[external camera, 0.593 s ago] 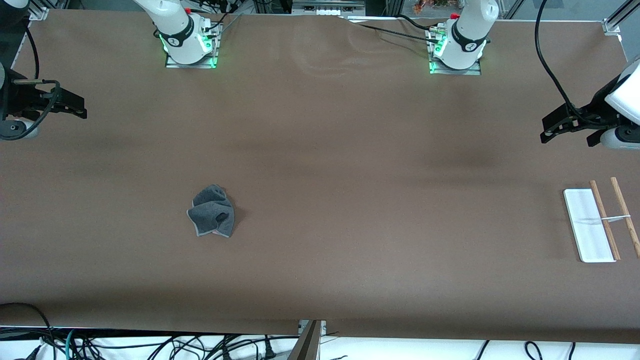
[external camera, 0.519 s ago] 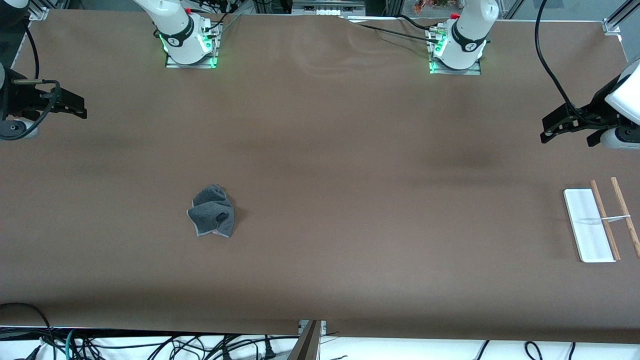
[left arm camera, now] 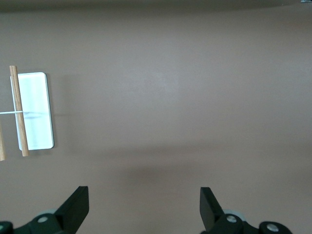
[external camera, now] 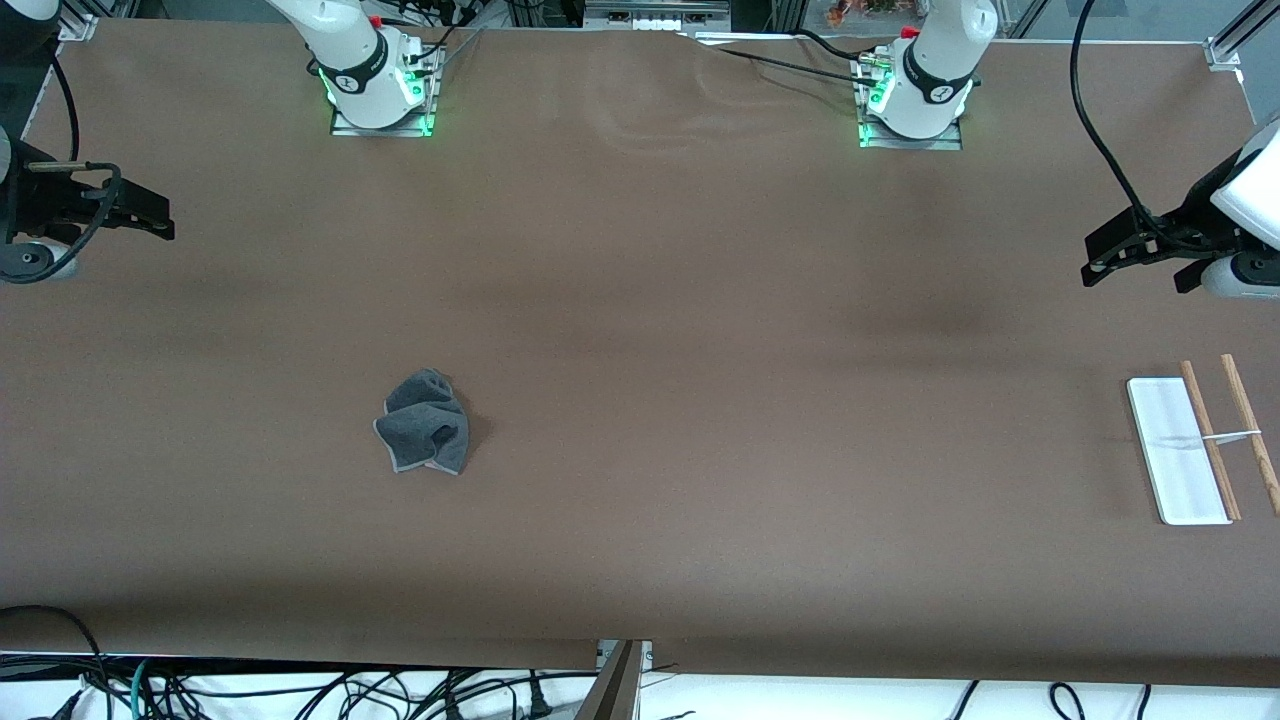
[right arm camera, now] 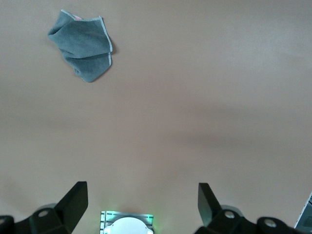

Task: Pass towel and hang on rack
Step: 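Reach the right gripper down toward the crumpled grey towel, then close the right gripper on a corner of the grey towel, then lift the towel with the right gripper and carry it toward mid-table, then hold the towel up with the right gripper while the left gripper approaches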

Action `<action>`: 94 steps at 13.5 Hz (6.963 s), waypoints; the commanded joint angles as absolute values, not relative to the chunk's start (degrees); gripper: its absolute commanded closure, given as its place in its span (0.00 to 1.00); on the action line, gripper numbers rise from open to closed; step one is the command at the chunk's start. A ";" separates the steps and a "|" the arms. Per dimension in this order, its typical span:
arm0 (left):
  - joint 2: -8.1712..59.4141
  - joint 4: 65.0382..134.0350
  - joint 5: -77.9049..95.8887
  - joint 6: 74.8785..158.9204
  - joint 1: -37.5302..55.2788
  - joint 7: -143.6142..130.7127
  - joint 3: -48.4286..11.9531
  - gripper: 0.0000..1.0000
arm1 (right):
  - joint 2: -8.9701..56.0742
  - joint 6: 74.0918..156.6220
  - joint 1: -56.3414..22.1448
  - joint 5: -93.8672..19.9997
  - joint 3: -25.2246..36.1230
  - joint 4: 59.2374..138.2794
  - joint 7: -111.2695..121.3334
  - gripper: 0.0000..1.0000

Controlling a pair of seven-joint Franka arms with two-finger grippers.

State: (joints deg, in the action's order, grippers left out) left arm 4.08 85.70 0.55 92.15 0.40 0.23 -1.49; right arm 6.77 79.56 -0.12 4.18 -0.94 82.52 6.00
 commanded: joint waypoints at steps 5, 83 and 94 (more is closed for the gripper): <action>4.75 84.02 0.79 91.05 0.26 -0.09 -1.58 0.00 | 7.12 80.24 0.70 3.52 -1.49 82.35 6.95 0.00; 6.86 82.26 0.44 93.95 0.09 0.53 -4.13 0.00 | 30.50 124.28 -15.47 2.90 -30.75 71.81 6.42 1.00; 5.00 93.25 1.67 94.74 -1.05 1.14 -10.98 0.00 | 30.15 125.16 -16.00 2.99 -33.66 71.10 3.34 1.00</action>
State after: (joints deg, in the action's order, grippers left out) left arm 5.89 91.29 0.57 94.19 -0.10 0.26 -10.40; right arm 30.40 125.20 -15.99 3.65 -33.18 71.74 4.21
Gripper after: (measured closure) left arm 0.000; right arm 0.982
